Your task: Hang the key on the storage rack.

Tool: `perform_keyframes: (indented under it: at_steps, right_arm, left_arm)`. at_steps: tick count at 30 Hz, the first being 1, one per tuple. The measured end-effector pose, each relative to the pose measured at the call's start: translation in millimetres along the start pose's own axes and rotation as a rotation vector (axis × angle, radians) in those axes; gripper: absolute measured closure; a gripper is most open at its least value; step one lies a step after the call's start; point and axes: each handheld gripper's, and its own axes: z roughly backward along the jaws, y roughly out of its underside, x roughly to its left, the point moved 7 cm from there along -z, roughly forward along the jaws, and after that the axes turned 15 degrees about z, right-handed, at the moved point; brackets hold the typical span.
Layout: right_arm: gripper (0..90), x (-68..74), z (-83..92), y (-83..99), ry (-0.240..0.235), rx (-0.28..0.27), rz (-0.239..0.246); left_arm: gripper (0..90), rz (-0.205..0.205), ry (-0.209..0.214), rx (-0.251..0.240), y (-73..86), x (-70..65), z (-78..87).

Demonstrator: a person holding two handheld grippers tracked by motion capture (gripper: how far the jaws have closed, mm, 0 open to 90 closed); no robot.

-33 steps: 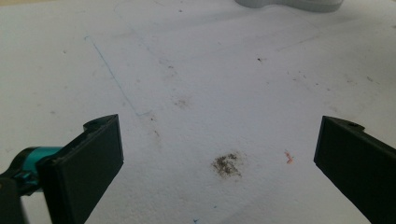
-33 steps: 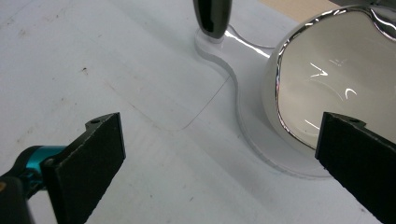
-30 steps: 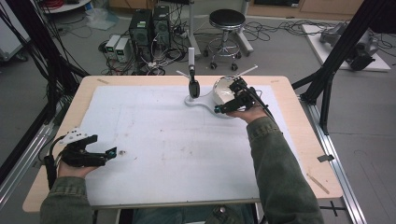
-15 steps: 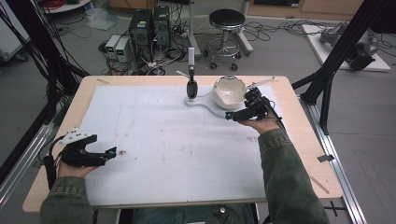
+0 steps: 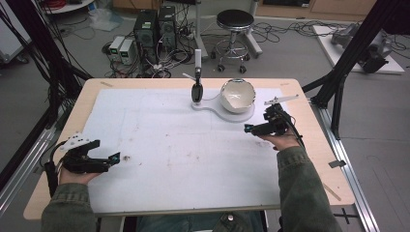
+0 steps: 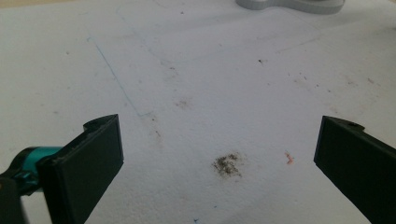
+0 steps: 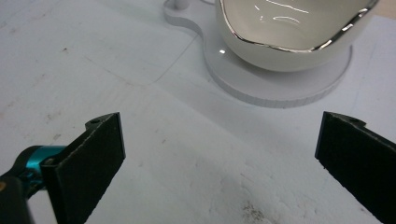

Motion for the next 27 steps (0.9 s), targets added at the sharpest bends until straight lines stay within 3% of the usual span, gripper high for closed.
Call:
perform_keyframes:
  at_steps: [9,12,18,22,27]
  right_arm:
    - [0.5,-3.6,8.0,22.7,0.005,-0.061,-0.028]
    - [0.5,-1.9,14.0,27.4,0.005,-0.142,-0.032]
    - [0.5,-0.3,24.8,40.7,0.028,-0.206,-0.029]
    - [0.5,0.7,25.6,56.7,0.031,-0.209,-0.052]
    - [0.6,2.2,23.7,73.2,0.052,-0.148,-0.039]
  left_arm:
    - [1.8,0.000,0.008,-0.006,1.5,-0.9,1.0]
    - [1.8,0.005,0.009,-0.005,2.8,0.5,1.5]
    - [1.8,0.010,0.013,-0.006,4.1,1.1,2.6]
    - [1.8,0.017,0.014,-0.006,5.7,2.1,3.7]
    - [1.8,0.020,0.015,-0.004,6.9,3.7,4.2]
